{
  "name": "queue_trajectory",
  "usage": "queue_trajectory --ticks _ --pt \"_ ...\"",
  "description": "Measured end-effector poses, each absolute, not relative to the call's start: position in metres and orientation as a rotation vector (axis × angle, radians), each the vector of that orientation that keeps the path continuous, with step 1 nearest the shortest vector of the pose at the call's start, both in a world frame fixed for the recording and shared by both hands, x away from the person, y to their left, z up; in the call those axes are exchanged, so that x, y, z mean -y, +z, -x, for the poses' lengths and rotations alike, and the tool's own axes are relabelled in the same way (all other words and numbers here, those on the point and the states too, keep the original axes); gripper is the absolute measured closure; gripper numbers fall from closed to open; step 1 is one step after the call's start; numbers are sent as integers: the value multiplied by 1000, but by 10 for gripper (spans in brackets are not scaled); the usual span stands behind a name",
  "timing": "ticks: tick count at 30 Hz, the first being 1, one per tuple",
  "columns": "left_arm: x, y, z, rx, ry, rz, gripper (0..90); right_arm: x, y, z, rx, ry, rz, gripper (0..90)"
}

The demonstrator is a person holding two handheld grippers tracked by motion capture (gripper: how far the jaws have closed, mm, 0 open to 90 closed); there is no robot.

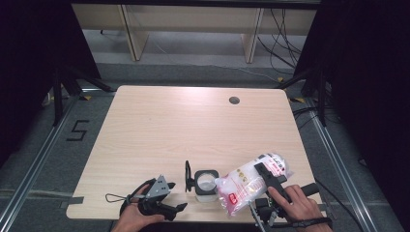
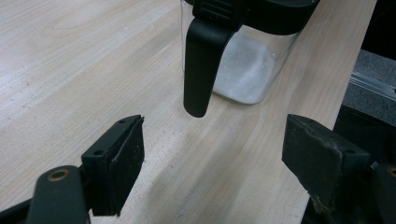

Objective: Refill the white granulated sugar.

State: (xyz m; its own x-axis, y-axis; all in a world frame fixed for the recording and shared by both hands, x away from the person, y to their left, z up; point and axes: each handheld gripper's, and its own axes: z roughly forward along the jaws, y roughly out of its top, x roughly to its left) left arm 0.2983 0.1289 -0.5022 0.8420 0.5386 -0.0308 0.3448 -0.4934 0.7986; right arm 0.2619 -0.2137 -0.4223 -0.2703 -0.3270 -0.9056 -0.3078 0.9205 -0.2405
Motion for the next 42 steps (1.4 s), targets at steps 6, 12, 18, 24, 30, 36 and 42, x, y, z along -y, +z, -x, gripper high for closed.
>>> queue_trajectory --ticks 6,12,18,24,30,36,42 --pt "-129 -502 -298 -641 279 -2137 206 213 -420 -261 -1876 -44 473 423" --pt "-129 -502 -298 -642 277 -2136 206 214 -422 -262 -1867 -21 470 423" --pt "-129 -502 -298 -643 276 -2134 206 215 -424 -260 -1866 -9 446 424" --pt "-129 -502 -299 -644 278 -2136 206 214 -422 -261 -1854 -5 475 424" --pt "-128 -502 -297 -685 241 -2106 207 214 -420 -261 -1866 -33 482 424" --pt "-130 -501 -298 -668 256 -2138 207 213 -421 -259 -1871 -45 469 424" --pt "-128 -502 -297 -689 237 -2098 207 212 -421 -260 -1849 -33 496 425"
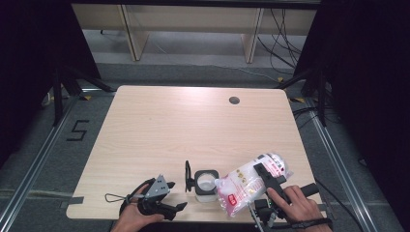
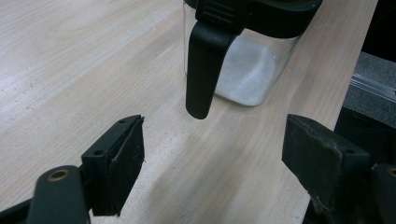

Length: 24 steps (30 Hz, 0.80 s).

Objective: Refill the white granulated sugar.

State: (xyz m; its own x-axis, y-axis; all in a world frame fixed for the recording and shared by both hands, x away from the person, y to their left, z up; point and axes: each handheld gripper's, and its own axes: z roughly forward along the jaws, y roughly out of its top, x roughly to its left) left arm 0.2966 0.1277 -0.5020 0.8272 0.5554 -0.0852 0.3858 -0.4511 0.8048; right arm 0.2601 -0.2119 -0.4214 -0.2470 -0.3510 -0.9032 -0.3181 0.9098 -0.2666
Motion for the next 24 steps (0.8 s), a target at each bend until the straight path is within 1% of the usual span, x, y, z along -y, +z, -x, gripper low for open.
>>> queue_trajectory --ticks 12,15,24 --pt "-127 -502 -296 -696 252 -2084 207 212 -420 -259 -1872 -50 478 425" --pt "-129 -501 -298 -661 275 -2107 207 212 -421 -259 -1878 -56 473 425" --pt "-129 -501 -298 -660 275 -2108 207 213 -422 -259 -1853 -35 489 425"
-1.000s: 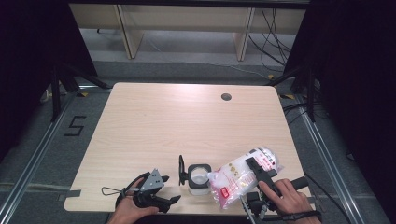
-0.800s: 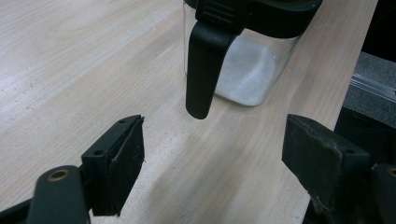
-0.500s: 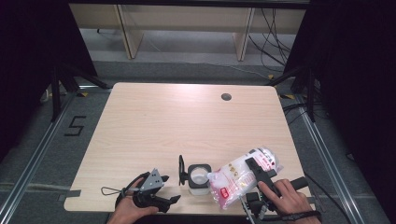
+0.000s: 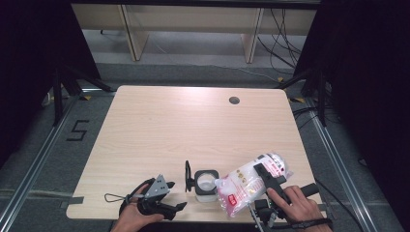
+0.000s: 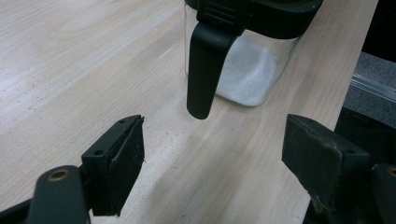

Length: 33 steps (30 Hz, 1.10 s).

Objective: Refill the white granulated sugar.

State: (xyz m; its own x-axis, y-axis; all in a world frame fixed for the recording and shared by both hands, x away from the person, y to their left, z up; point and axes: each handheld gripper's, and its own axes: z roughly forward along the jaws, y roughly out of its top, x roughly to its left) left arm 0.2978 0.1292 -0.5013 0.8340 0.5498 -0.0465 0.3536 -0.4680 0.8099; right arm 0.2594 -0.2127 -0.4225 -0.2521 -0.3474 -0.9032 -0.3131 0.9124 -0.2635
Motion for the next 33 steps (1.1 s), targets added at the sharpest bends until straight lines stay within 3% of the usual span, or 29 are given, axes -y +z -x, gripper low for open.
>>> queue_trajectory --ticks 33 --pt "-128 -502 -296 -695 253 -2084 207 210 -422 -259 -1871 -66 511 427"
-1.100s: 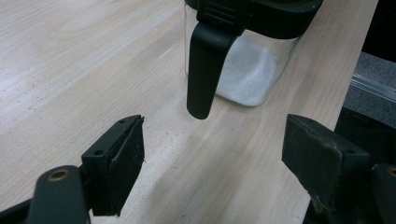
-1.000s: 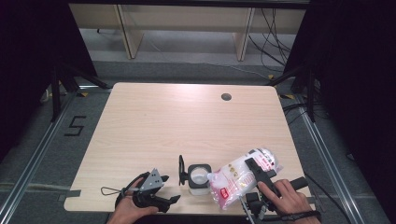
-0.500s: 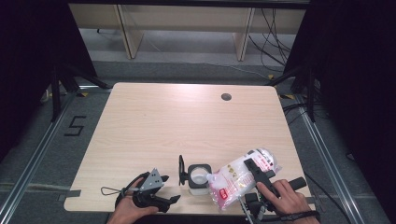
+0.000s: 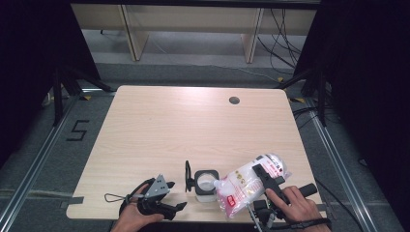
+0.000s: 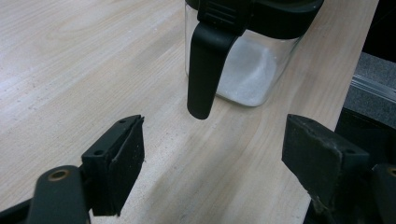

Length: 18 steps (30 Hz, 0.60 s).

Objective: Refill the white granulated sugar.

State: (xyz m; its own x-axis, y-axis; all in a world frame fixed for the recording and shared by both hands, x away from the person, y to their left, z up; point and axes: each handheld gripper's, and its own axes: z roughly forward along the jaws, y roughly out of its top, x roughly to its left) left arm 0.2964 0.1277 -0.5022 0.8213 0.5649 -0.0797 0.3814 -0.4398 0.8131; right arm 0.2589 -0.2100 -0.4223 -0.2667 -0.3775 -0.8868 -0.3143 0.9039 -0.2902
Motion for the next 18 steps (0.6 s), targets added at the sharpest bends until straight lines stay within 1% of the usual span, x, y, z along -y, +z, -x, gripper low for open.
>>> queue_trajectory --ticks 3,18 --pt "-130 -501 -298 -660 275 -2109 207 211 -424 -259 -1862 -45 507 427" --pt "-130 -501 -298 -664 265 -2099 207 213 -425 -259 -1875 -19 477 429"
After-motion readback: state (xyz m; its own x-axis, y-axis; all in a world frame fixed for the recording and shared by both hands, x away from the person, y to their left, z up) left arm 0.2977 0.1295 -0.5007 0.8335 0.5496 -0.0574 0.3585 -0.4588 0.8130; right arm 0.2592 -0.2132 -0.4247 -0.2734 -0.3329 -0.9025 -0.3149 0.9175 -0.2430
